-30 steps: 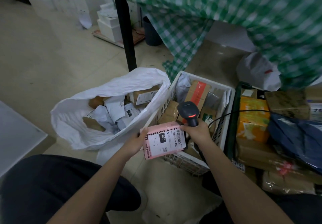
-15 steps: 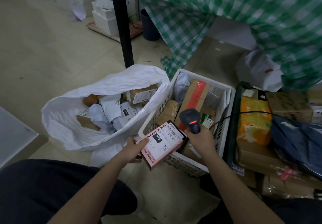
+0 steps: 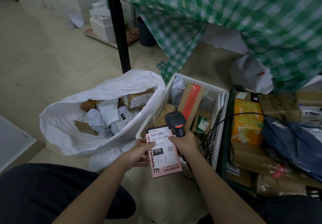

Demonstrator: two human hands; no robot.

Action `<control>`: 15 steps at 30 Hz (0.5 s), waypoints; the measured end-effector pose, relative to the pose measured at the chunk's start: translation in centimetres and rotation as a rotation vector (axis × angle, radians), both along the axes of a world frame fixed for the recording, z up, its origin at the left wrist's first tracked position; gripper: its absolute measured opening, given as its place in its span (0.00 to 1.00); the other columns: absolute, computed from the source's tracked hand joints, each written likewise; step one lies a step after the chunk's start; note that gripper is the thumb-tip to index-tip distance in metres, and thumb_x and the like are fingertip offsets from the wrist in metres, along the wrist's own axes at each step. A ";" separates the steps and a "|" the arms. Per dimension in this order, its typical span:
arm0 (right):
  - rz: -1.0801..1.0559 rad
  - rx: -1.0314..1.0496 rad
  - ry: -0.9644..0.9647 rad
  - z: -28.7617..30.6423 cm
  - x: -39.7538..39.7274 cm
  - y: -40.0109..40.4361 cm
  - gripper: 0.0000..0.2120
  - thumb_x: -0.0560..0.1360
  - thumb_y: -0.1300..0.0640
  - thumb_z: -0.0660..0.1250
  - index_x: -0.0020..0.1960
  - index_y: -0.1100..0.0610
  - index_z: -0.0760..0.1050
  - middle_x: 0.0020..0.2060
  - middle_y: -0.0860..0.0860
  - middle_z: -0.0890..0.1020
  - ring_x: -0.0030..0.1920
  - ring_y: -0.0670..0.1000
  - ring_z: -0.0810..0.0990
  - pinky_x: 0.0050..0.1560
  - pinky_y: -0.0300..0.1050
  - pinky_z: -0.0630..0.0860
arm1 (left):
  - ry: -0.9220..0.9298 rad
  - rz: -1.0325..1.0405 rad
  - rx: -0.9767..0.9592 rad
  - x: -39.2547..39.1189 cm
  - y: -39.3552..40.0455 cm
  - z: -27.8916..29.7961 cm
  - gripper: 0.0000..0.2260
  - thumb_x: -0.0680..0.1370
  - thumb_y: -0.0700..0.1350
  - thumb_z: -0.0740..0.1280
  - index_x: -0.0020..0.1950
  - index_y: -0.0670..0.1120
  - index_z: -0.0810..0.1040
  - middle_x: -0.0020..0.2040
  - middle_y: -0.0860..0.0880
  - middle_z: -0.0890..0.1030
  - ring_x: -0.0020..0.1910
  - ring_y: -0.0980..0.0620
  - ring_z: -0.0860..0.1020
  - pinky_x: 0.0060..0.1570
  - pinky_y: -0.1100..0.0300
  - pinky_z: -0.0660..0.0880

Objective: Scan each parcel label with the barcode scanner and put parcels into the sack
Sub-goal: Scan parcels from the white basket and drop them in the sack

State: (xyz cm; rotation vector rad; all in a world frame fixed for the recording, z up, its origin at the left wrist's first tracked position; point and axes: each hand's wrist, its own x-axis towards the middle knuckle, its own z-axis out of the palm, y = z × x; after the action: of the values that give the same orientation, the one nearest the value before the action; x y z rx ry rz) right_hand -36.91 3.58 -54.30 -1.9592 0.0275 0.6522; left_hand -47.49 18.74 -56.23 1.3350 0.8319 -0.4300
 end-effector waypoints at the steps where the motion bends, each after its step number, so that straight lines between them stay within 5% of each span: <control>1: 0.010 0.025 -0.003 0.6 0.2 -0.1 0.13 0.67 0.63 0.74 0.45 0.49 0.75 0.42 0.53 0.84 0.47 0.57 0.83 0.54 0.61 0.78 | -0.029 0.040 -0.021 0.0 0.1 0.2 0.21 0.77 0.55 0.67 0.65 0.49 0.64 0.50 0.43 0.84 0.50 0.44 0.83 0.50 0.52 0.80; 8: 0.041 0.148 -0.096 6.0 0.9 -1.1 0.11 0.71 0.61 0.74 0.50 0.57 0.76 0.44 0.56 0.83 0.44 0.56 0.82 0.47 0.52 0.79 | -0.235 0.095 0.078 0.2 0.9 4.3 0.28 0.71 0.49 0.75 0.65 0.46 0.65 0.53 0.44 0.83 0.50 0.46 0.83 0.52 0.52 0.80; 15: -0.034 0.185 -0.317 11.7 -1.1 -1.7 0.07 0.73 0.58 0.70 0.38 0.56 0.75 0.29 0.50 0.78 0.29 0.44 0.75 0.31 0.38 0.70 | -0.454 0.291 0.225 0.7 1.8 9.3 0.26 0.74 0.47 0.73 0.68 0.45 0.68 0.52 0.47 0.81 0.47 0.50 0.83 0.39 0.61 0.80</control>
State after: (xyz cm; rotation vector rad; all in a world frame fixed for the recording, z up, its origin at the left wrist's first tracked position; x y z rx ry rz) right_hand -37.96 1.87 -42.56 -1.8570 -0.1884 0.3050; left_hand -46.82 20.52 -46.92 1.4171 0.6879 0.1980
